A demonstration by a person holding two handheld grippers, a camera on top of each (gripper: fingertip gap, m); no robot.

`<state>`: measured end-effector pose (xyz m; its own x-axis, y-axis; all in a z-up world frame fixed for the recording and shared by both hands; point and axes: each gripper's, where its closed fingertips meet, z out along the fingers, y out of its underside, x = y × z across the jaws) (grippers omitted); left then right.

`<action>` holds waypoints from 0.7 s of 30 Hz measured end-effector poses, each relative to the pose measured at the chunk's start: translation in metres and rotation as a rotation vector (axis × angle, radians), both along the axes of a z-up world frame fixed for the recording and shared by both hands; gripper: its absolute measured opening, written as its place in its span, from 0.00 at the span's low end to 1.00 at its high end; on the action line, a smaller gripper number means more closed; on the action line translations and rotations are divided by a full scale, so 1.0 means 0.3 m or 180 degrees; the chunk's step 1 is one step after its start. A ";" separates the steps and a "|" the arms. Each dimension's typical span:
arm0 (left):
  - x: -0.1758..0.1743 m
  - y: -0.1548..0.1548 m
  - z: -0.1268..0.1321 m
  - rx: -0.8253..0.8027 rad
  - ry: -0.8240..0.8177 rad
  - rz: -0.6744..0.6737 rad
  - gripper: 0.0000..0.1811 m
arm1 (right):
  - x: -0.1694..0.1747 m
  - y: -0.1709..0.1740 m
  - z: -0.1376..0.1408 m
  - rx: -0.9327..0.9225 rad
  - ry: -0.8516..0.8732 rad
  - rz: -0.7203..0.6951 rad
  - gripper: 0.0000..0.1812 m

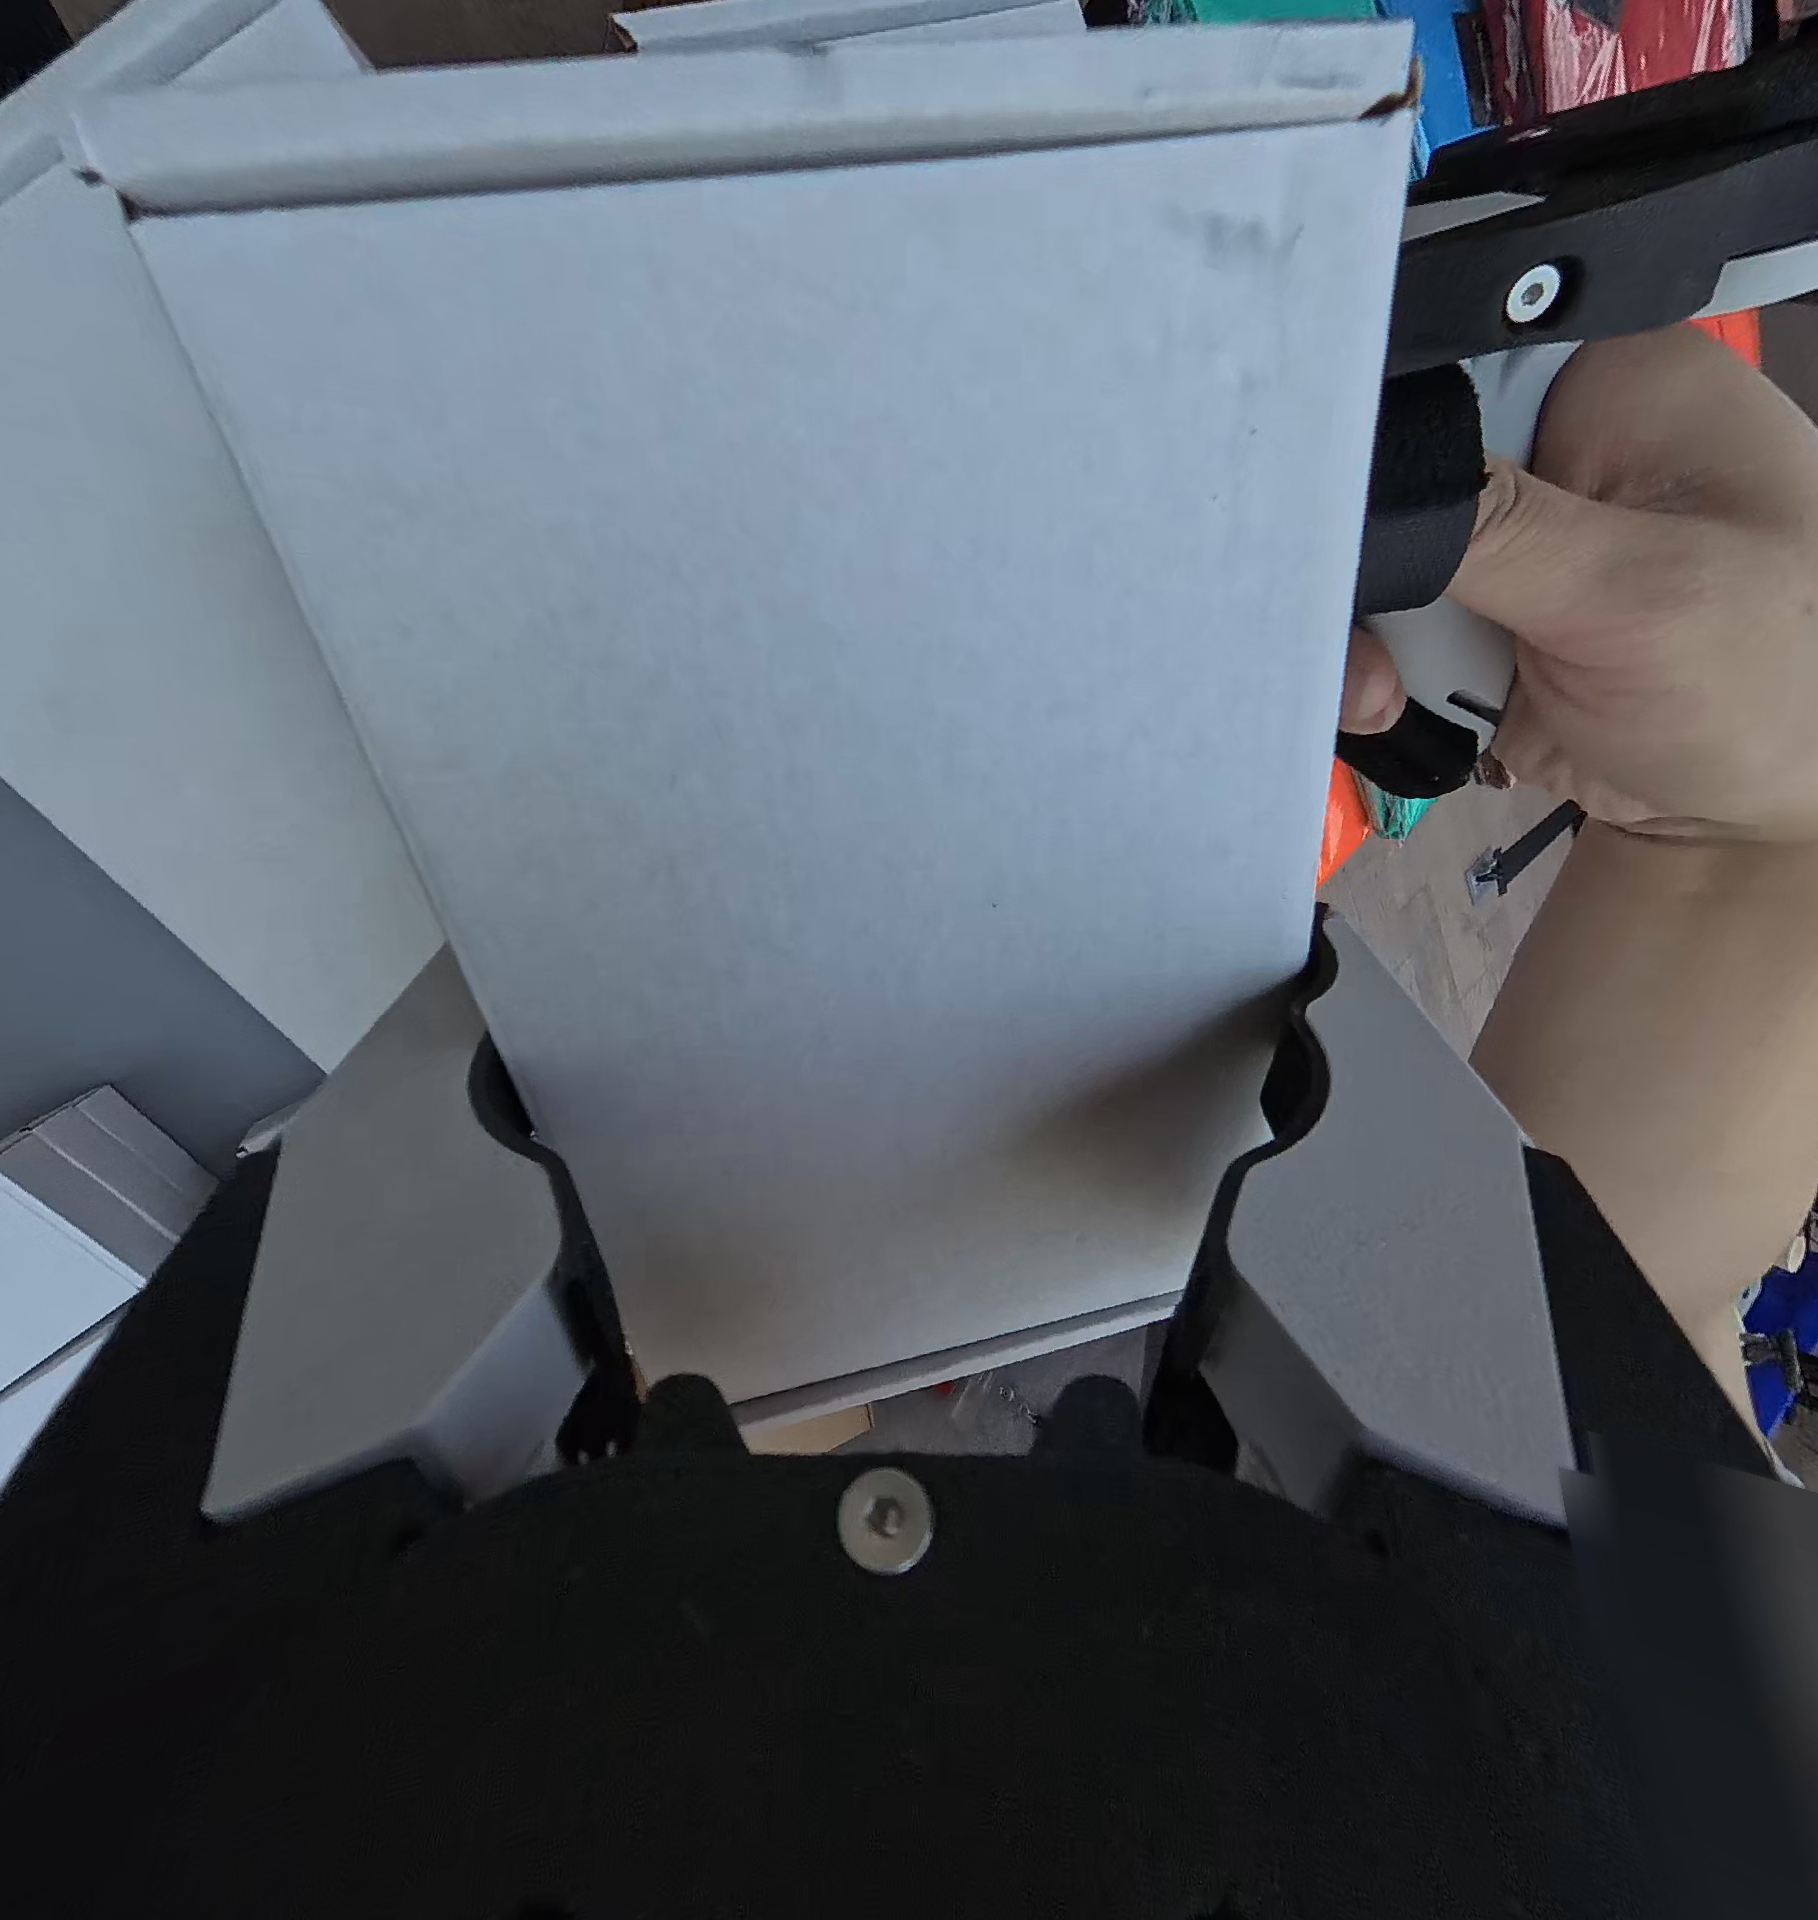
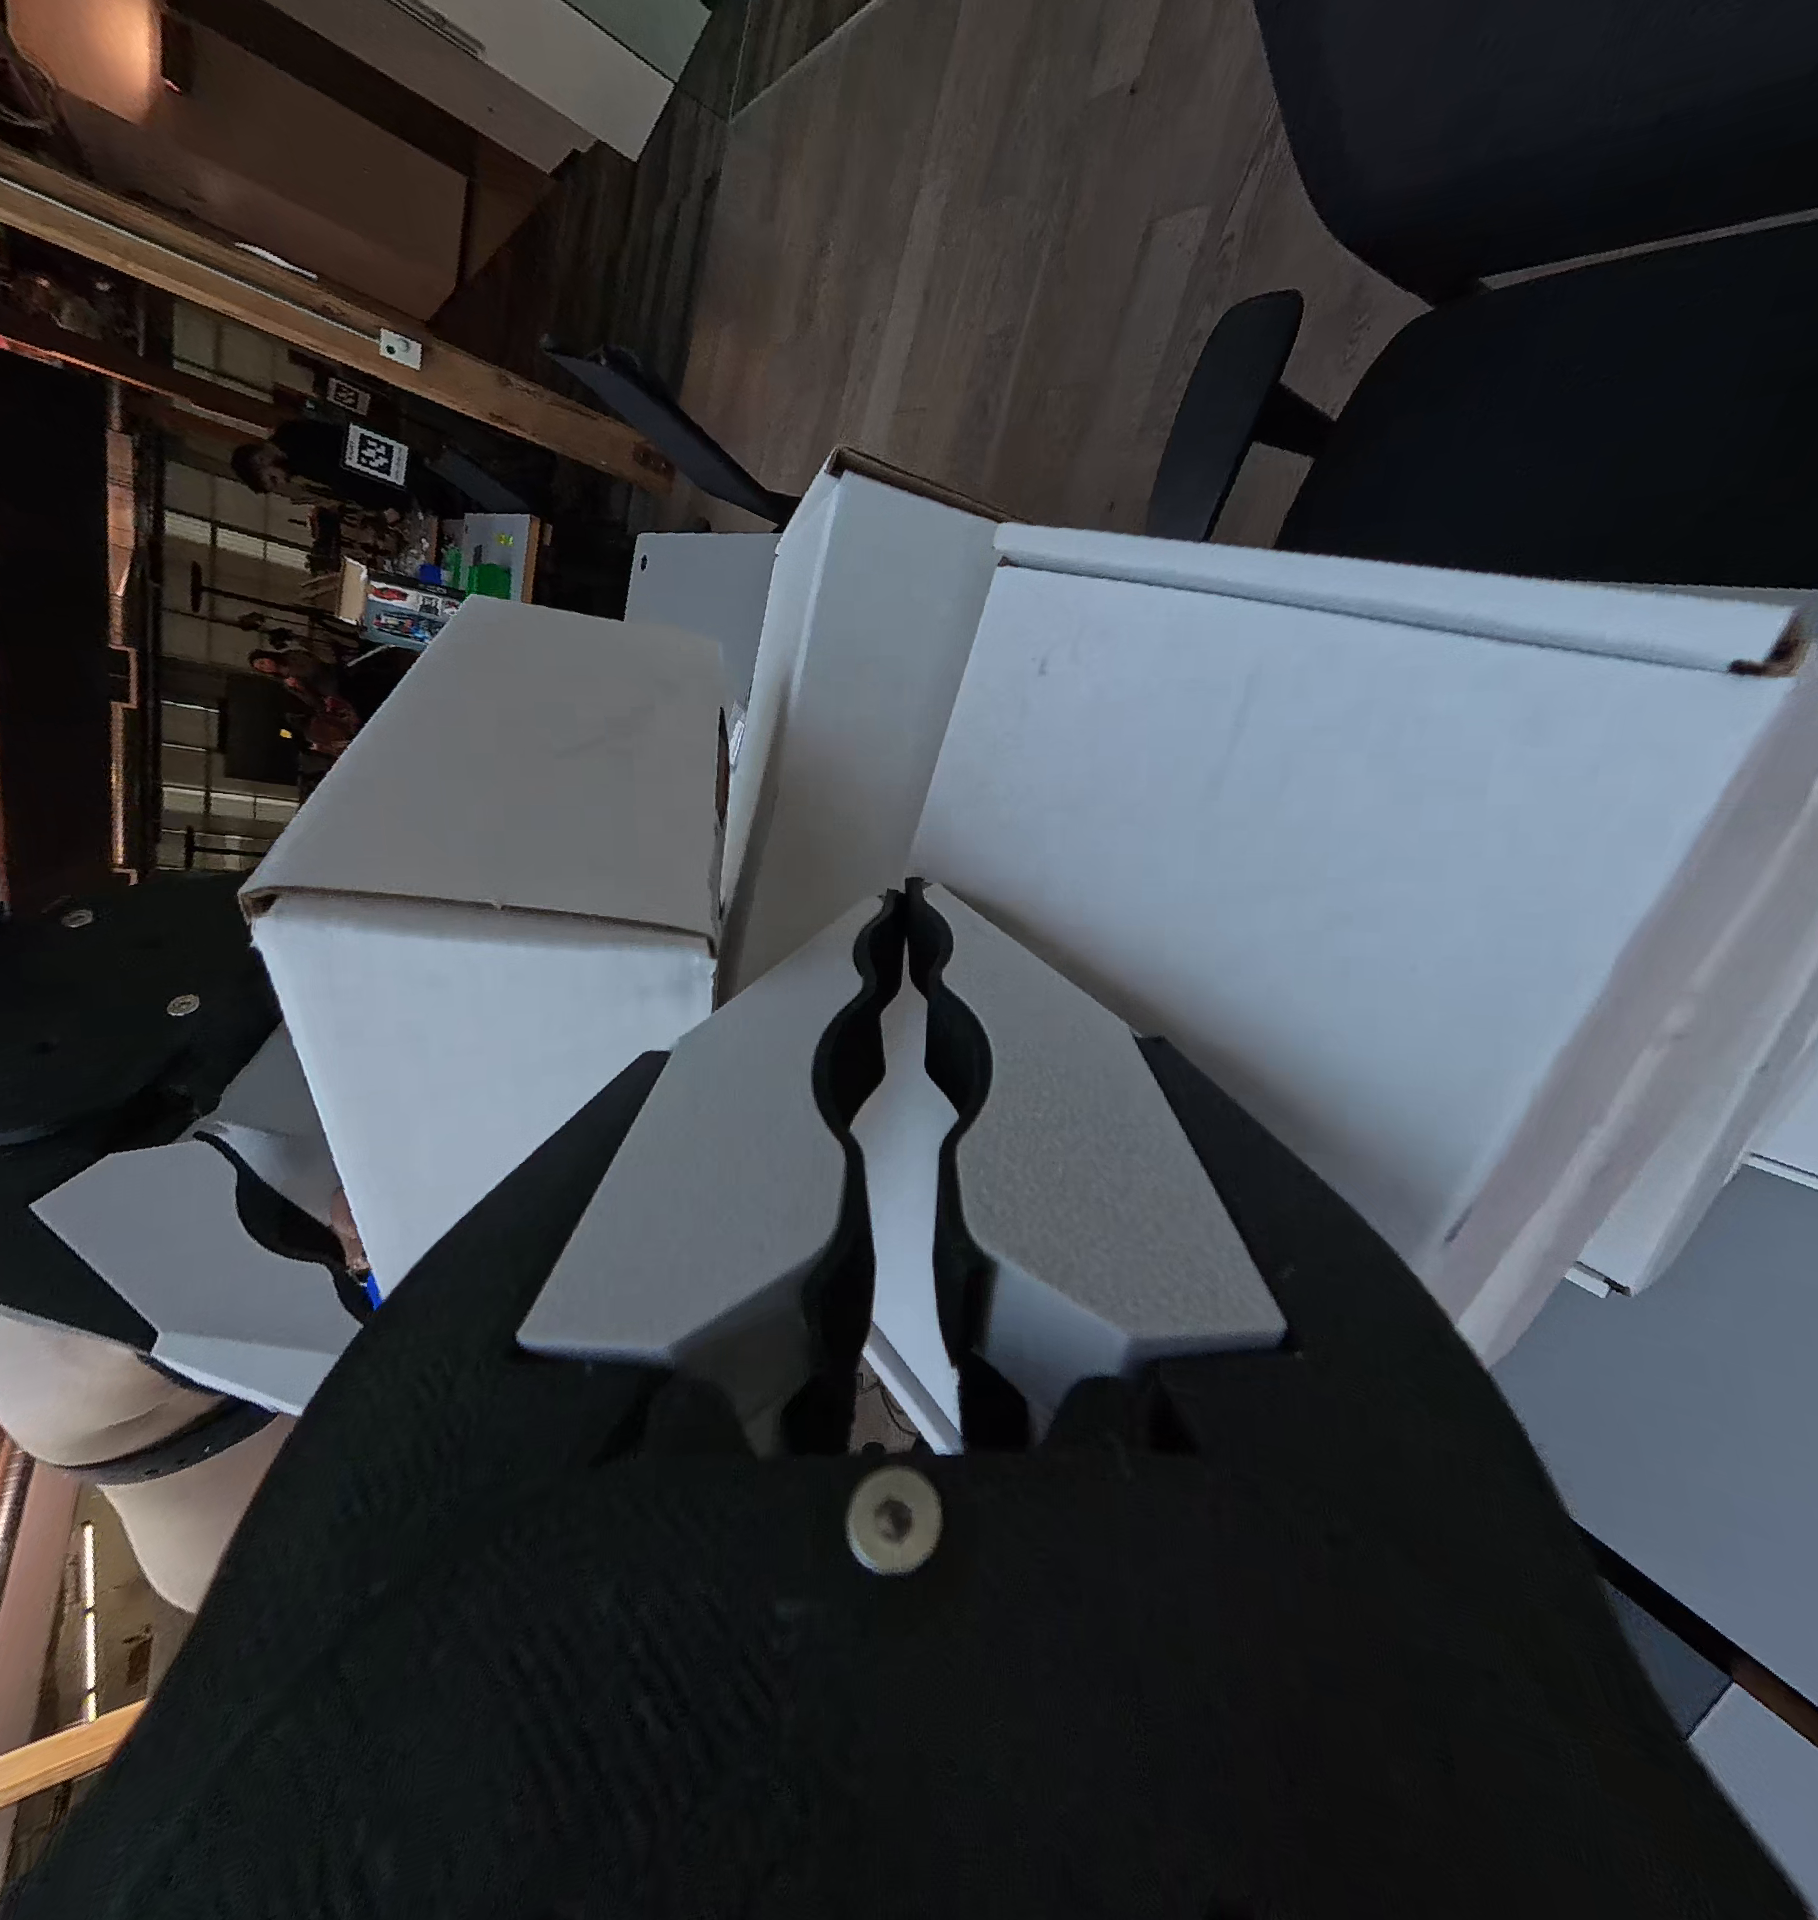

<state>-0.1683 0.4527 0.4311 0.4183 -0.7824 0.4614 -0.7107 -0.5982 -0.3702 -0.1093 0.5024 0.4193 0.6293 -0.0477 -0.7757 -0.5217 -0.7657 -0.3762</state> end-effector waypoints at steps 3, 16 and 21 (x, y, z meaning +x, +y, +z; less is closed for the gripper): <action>-0.001 -0.009 0.003 -0.0014 -0.0010 -0.0082 0.78 | 0.002 -0.005 -0.001 -0.0067 0.0033 0.0013 0.00; -0.007 -0.038 -0.013 0.0227 0.0156 -0.0267 0.78 | -0.009 -0.004 -0.006 -0.0464 0.0432 0.0381 0.00; -0.012 -0.040 -0.019 0.0184 0.0402 -0.0261 0.78 | 0.001 0.003 -0.009 -0.0462 0.0354 0.0444 0.00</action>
